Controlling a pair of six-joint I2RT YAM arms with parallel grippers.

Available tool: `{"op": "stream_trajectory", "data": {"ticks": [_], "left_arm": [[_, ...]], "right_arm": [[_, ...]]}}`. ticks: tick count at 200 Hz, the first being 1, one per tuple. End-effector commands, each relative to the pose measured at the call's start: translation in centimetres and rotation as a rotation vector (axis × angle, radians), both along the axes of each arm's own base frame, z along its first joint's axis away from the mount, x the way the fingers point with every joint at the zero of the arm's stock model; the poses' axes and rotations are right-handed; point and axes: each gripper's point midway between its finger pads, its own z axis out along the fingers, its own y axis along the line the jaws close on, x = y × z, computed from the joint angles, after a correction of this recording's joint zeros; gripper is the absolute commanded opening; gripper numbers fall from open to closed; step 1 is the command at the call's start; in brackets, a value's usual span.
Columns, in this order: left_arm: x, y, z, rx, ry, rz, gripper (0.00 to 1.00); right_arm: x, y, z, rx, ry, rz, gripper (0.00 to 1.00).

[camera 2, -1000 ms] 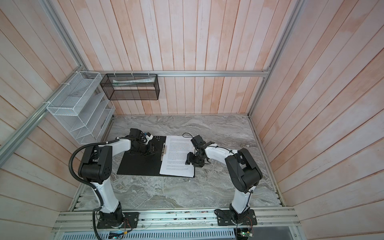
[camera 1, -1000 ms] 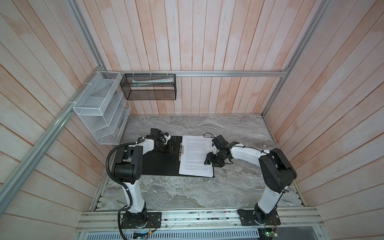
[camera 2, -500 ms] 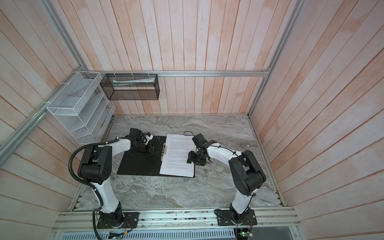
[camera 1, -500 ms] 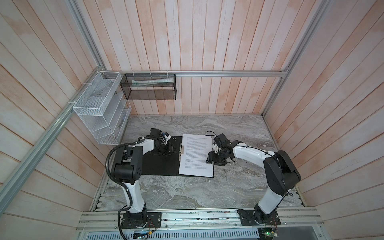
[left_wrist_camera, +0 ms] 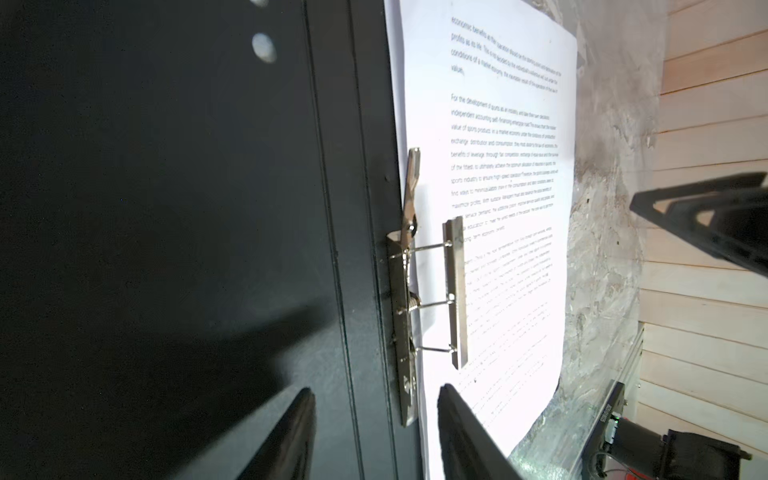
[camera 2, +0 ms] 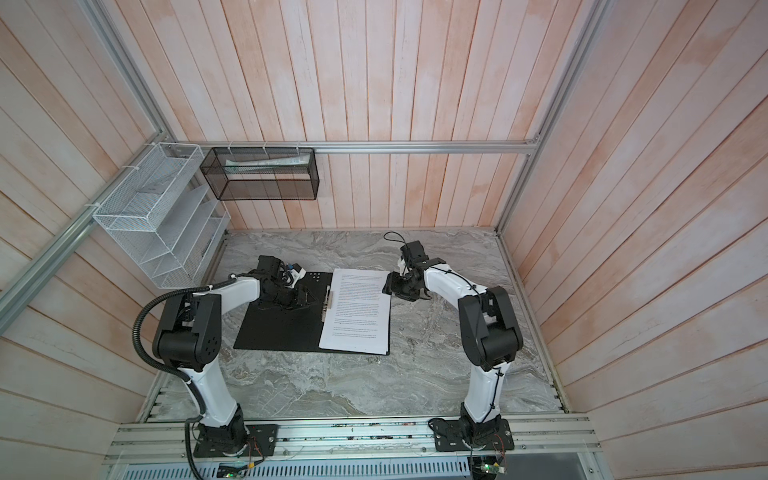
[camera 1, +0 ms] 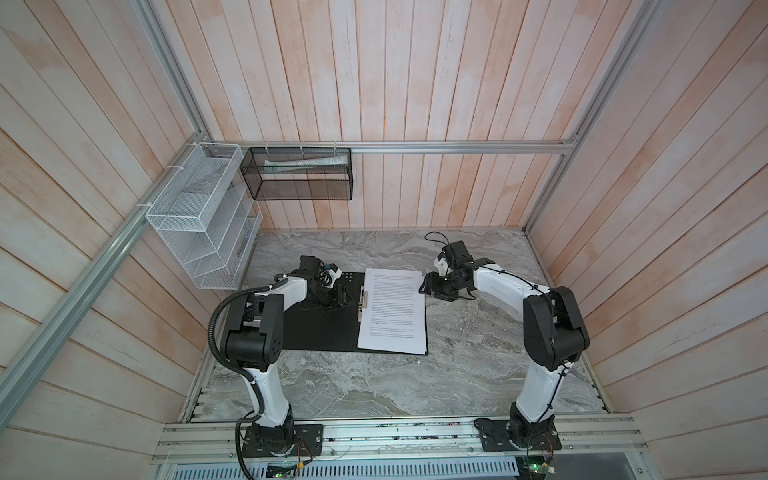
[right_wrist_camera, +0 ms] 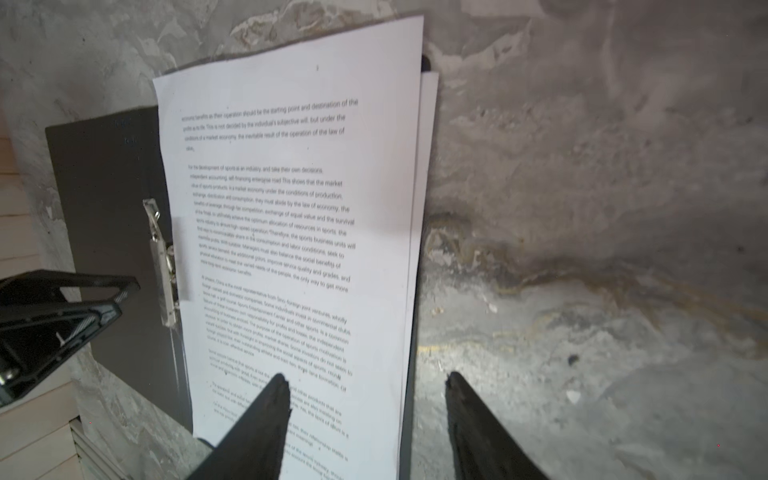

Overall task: Put the files into the folder
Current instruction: 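Raise the right gripper toward the papers' far edge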

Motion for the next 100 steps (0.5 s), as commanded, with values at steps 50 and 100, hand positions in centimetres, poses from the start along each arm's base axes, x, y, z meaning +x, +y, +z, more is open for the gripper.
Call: {"op": "stream_trajectory", "data": {"ticks": [50,100], "left_arm": [[0.4,-0.4,1.5,-0.005,-0.046,-0.032,0.51],[0.3,-0.3,1.3,0.001,-0.042,-0.034,0.51]], "right_arm": [[4.2,1.1,-3.3,-0.035,0.016,0.068,0.61],[4.9,1.6,-4.0,-0.031,0.030,0.088,0.61]]}}
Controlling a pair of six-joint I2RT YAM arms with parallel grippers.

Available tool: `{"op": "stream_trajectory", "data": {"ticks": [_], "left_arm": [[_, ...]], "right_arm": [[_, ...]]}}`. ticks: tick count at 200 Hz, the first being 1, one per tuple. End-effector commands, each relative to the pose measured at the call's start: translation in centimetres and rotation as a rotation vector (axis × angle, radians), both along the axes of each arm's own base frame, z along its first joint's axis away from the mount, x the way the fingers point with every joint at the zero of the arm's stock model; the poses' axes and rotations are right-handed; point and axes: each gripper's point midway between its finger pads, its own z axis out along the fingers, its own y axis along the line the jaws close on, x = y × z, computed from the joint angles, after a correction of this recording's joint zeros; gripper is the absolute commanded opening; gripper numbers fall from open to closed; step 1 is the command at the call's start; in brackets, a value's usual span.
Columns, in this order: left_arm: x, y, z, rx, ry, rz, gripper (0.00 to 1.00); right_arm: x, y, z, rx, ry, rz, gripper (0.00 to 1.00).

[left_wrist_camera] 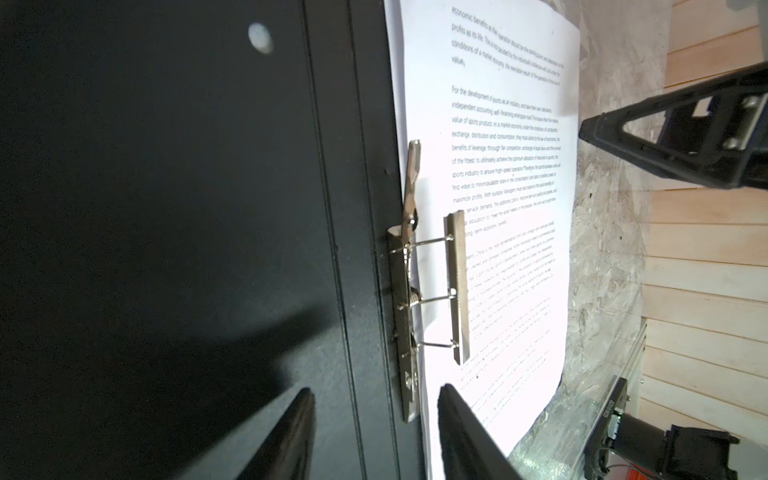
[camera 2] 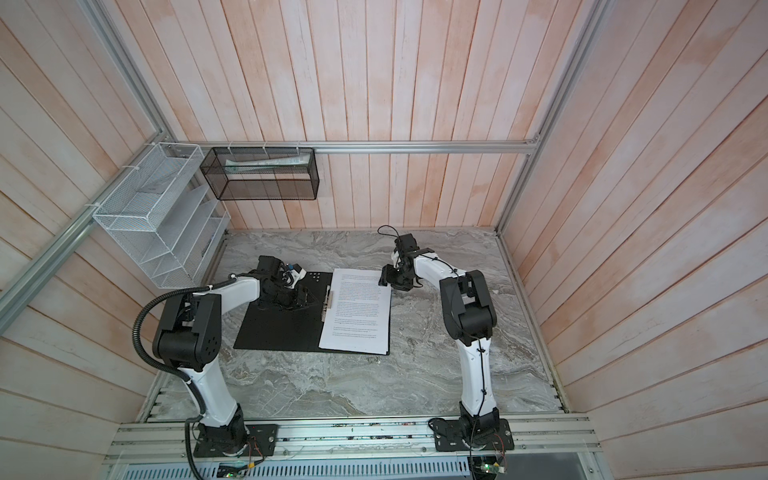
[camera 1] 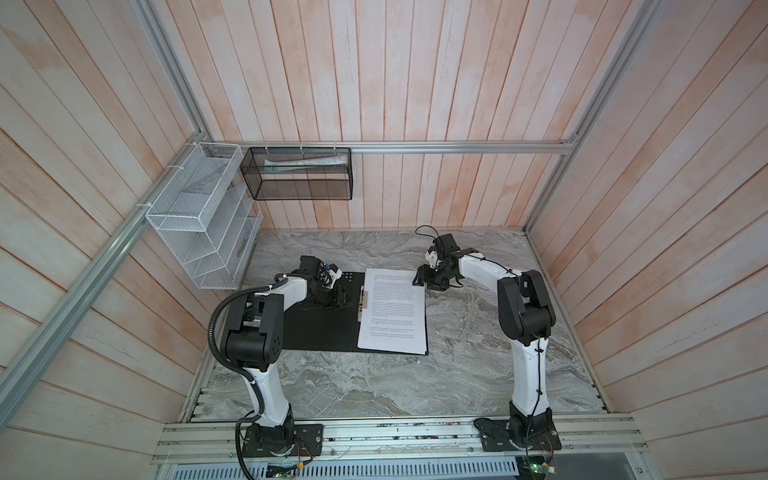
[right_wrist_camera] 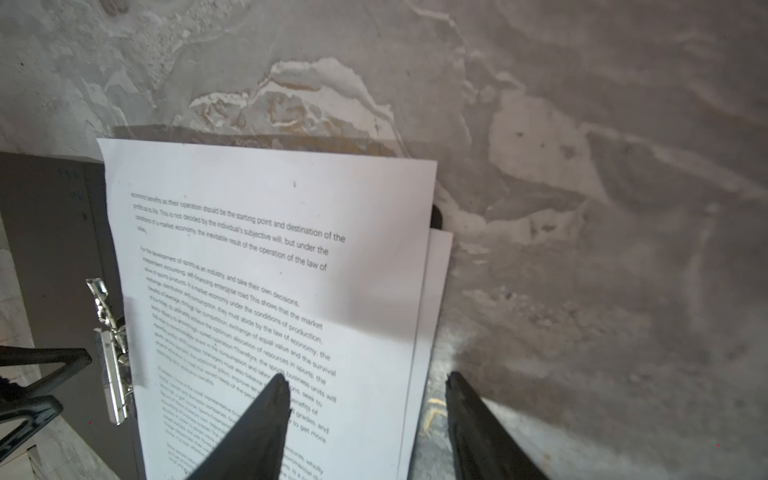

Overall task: Put the files into the folder
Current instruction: 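Raise the right gripper toward the papers' far edge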

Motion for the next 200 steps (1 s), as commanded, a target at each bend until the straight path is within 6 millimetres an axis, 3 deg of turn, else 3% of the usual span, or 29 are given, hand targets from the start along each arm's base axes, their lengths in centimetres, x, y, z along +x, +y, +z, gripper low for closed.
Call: {"op": "stream_trajectory", "data": {"ticks": [1,57,123,200], "left_arm": [[0.4,-0.3,1.3,-0.003,-0.041,-0.025,0.51],[0.5,-0.4,1.5,-0.003,-0.045,-0.023,0.51],[0.5,-0.4,1.4,-0.004,-0.043,-0.026,0.52],[0.3,-0.3,1.4,0.000,-0.041,-0.035,0.52]], "right_arm": [[-0.3,0.1,-0.8,-0.004,0.033,0.028,0.61],[-0.2,0.7,-1.2,0.019,0.058,0.049,0.61],[0.3,1.8,0.0,0.032,0.043,0.075,0.61],[0.1,1.9,-1.3,-0.033,0.081,0.095,0.61]]}}
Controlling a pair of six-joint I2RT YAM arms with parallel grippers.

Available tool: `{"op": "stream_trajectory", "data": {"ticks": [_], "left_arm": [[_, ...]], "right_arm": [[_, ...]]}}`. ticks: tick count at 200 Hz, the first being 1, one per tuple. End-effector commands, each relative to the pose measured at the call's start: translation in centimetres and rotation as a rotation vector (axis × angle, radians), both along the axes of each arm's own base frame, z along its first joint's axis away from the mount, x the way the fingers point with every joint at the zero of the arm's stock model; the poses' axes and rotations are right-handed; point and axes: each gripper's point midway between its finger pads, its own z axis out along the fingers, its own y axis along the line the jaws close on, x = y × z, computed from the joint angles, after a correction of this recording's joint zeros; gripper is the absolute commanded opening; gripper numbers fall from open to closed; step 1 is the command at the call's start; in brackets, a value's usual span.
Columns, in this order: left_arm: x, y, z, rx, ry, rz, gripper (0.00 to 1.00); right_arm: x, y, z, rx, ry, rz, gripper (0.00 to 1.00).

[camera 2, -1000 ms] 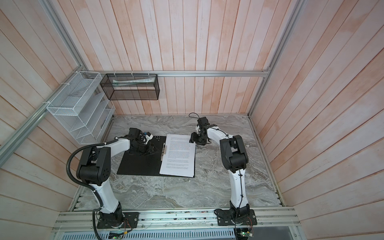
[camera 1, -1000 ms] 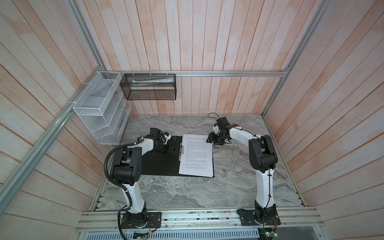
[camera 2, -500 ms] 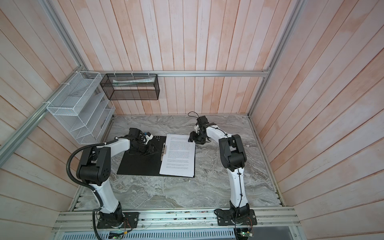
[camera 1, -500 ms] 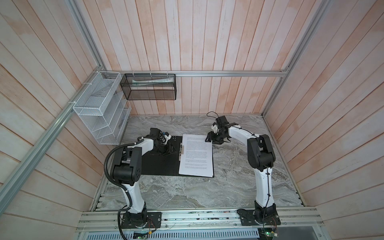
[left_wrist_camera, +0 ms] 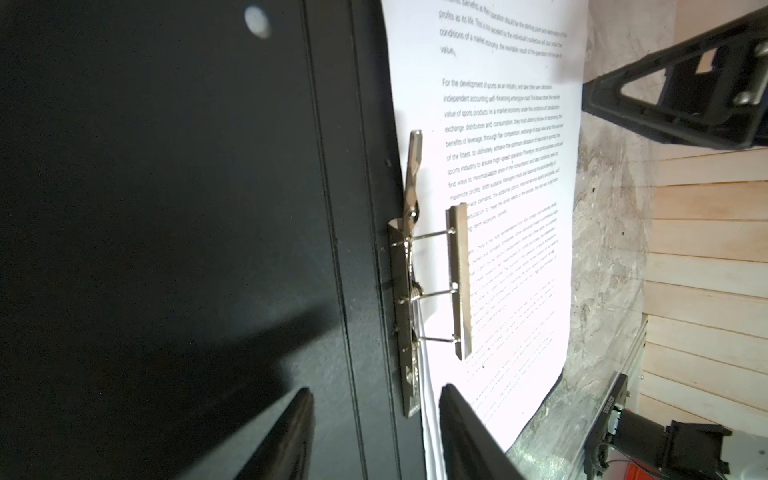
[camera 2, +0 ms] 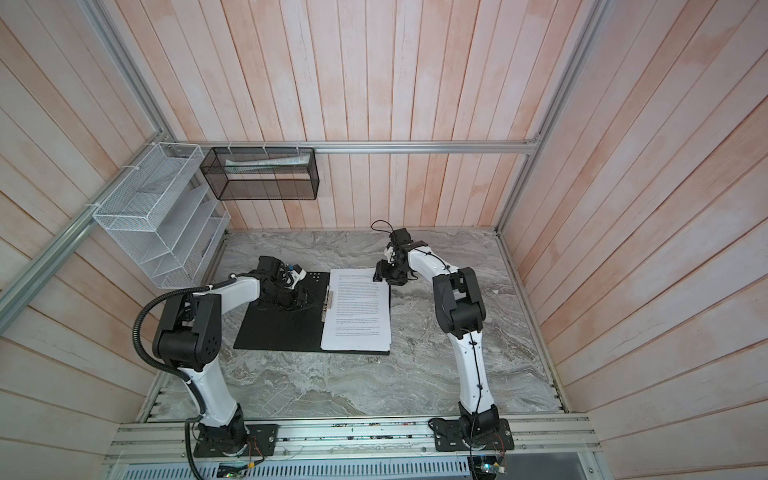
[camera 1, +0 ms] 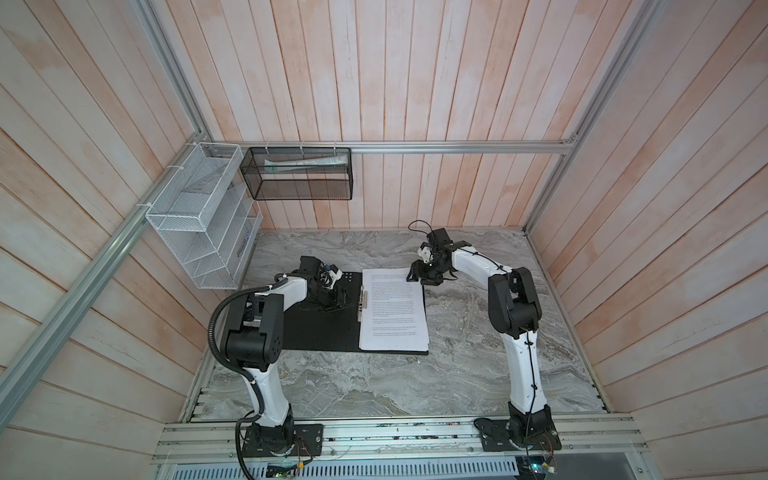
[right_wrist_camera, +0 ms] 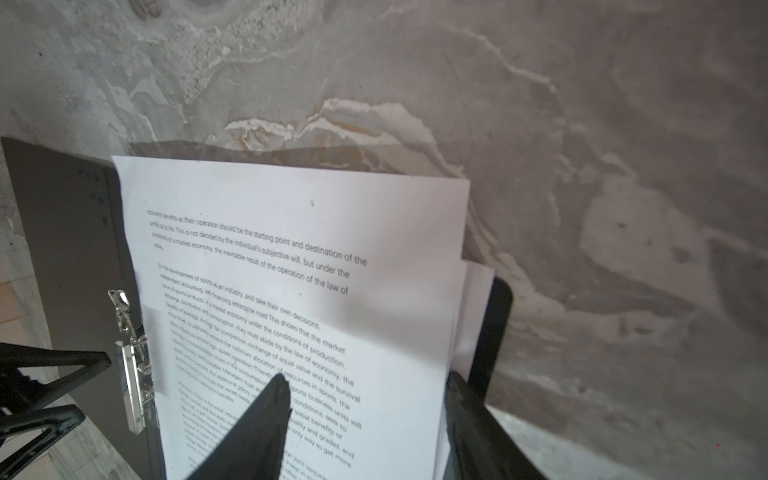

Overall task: Put the files into the folder
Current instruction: 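Raise the right gripper toward the papers' far edge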

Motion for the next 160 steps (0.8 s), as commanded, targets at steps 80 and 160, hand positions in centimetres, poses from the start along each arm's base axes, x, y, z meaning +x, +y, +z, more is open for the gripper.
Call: {"op": "stream_trajectory", "data": {"ticks": [80,160], "left_arm": [[1.1,-0.5,2.7,-0.010,-0.069,-0.022,0.52],[0.2,0.5,5.8,0.031,-0.135,-0.035,0.52]], "right_arm": [[-2.1,-1.9,3.8,-0.074,-0.061,-0.053,0.62],[-11.4,-0.8,2.3,-0.048,0.037,-0.044,0.62]]}}
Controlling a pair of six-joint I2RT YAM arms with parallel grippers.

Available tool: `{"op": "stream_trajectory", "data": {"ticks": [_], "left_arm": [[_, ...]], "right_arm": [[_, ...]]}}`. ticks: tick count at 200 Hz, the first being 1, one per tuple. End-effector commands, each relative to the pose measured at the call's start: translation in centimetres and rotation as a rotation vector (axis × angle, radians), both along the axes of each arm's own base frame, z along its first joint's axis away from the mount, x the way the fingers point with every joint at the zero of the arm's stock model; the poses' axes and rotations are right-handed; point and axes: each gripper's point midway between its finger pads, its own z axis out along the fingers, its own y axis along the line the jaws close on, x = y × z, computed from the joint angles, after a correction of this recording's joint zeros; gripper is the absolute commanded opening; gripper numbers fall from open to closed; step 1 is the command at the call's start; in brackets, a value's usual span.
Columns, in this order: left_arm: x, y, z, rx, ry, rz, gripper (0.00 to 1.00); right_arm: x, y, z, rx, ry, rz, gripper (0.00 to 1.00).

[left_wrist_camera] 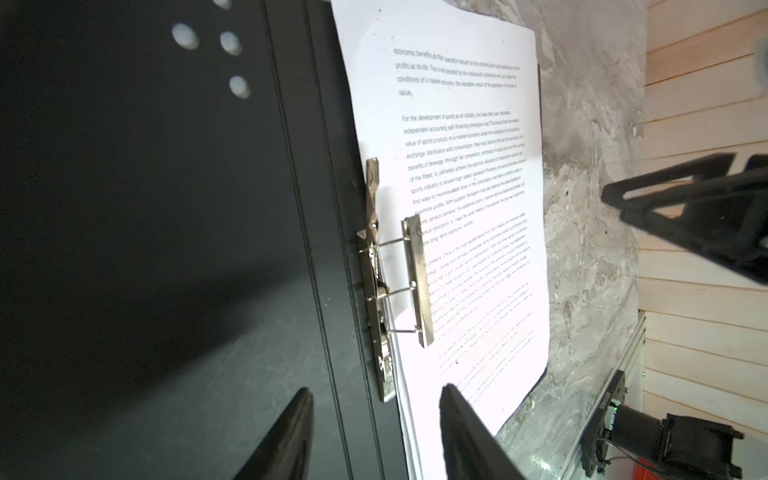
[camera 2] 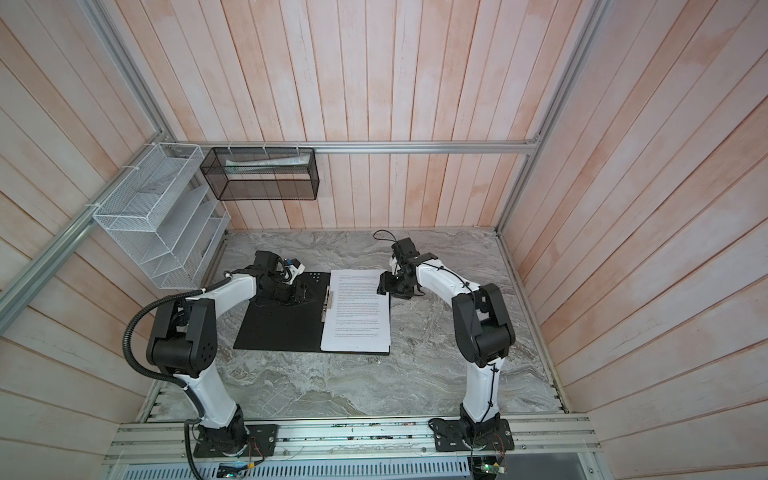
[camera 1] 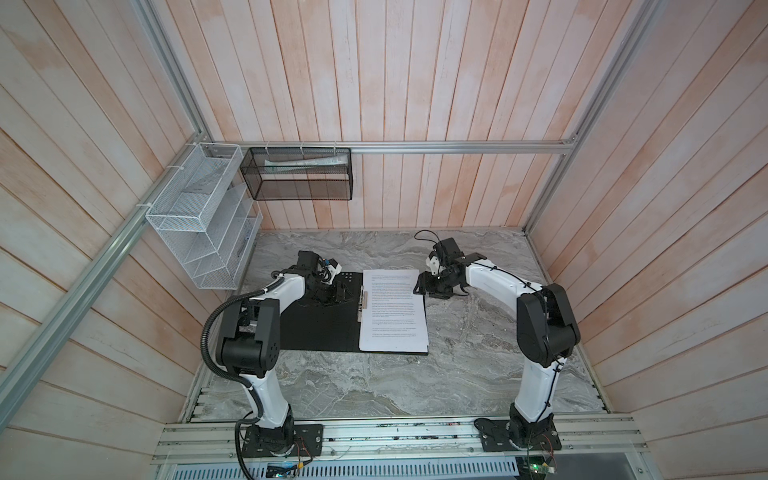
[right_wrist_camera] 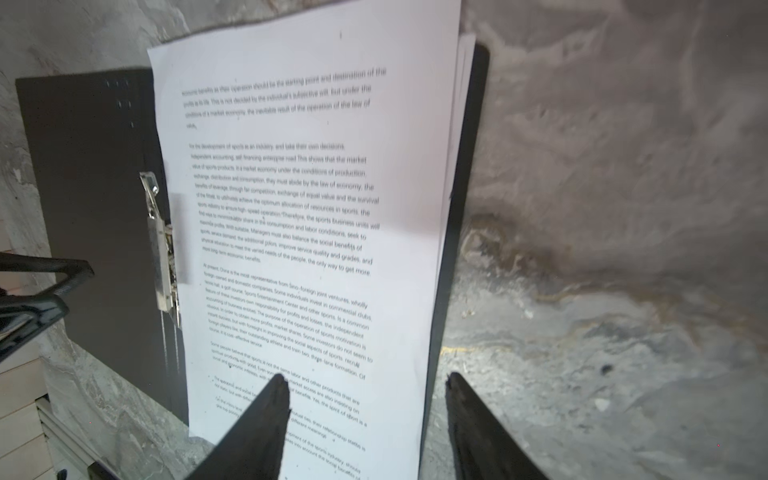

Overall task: Put the files into the folder
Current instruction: 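Raise the right gripper toward the papers' far edge, then move the right gripper across the folder toward the metal clip by the left gripper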

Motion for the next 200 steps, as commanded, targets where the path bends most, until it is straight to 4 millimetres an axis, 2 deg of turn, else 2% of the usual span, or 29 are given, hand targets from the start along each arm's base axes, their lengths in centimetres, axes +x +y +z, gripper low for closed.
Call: {"op": "stream_trajectory", "data": {"ticks": [1,33,80,93,114,124,142,164,181,200], "left_arm": [[0.0,0.5,2.7,0.025,-0.077,-0.020,0.52],[-0.8,2.1,3.8,0.080,-0.105,0.000,0.53],[-1.4,6.1,4.4,0.135,-0.123,0.076,0.55],[-1.7,7.5,4.1,0.176,-0.131,0.084,0.58],[-2.4,10.0,3.5,0.260,-0.135,0.116,0.58],[-2.9,9.3,3.8,0.222,-0.154,0.088,0.58],[-3.7,6.2,4.7,0.083,-0.196,-0.024,0.58],[-4.1,3.3,4.7,0.060,-0.216,-0.139,0.56],[-3.8,2.6,4.3,0.008,-0.224,-0.109,0.54],[-3.7,2.0,3.5,-0.050,-0.216,-0.090,0.45]], "right_arm": [[-2.5,0.8,-1.1,0.000,0.040,-0.005,0.62],[-5.1,1.7,-2.0,0.008,0.066,0.000,0.61],[-6.7,3.0,-2.2,0.042,0.095,0.034,0.61],[-6.3,3.1,-1.5,0.023,0.072,0.036,0.61],[-4.8,3.9,1.2,0.025,0.001,0.053,0.60],[-4.0,4.7,2.4,0.055,-0.029,0.065,0.58],[-2.4,6.4,3.8,0.105,-0.065,0.099,0.57],[-0.1,8.5,4.8,0.137,-0.107,0.139,0.56],[1.4,10.4,4.9,0.184,-0.129,0.182,0.55],[2.9,12.3,4.5,0.227,-0.153,0.227,0.53]]}}
